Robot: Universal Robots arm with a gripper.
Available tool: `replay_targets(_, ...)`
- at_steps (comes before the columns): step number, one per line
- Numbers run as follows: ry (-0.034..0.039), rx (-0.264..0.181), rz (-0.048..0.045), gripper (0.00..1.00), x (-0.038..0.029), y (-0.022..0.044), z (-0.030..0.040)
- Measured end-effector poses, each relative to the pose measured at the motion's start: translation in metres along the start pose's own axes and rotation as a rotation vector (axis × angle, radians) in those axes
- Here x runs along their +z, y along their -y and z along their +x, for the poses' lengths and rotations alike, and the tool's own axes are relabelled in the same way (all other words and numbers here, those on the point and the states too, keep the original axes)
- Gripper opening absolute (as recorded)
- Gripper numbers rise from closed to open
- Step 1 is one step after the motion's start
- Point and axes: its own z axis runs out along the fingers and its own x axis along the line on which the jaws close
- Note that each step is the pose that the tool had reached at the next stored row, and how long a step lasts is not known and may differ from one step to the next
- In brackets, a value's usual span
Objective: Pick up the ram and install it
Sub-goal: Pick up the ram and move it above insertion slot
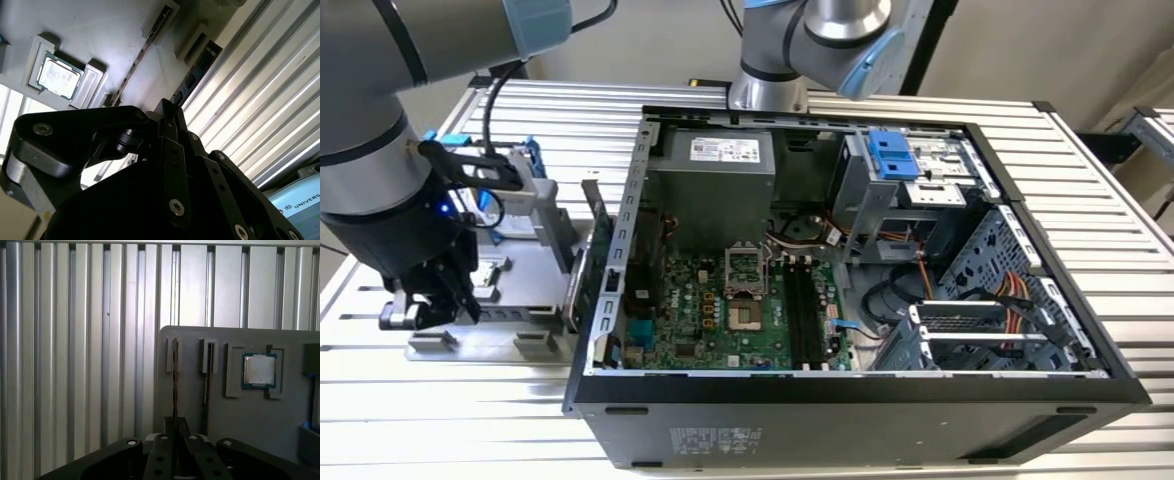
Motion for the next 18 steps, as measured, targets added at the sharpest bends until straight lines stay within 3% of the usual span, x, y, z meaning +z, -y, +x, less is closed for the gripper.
replay_targets(18,0.0001,0.0,0.0001,0.0,-0.0082,-0.0003,0.0001)
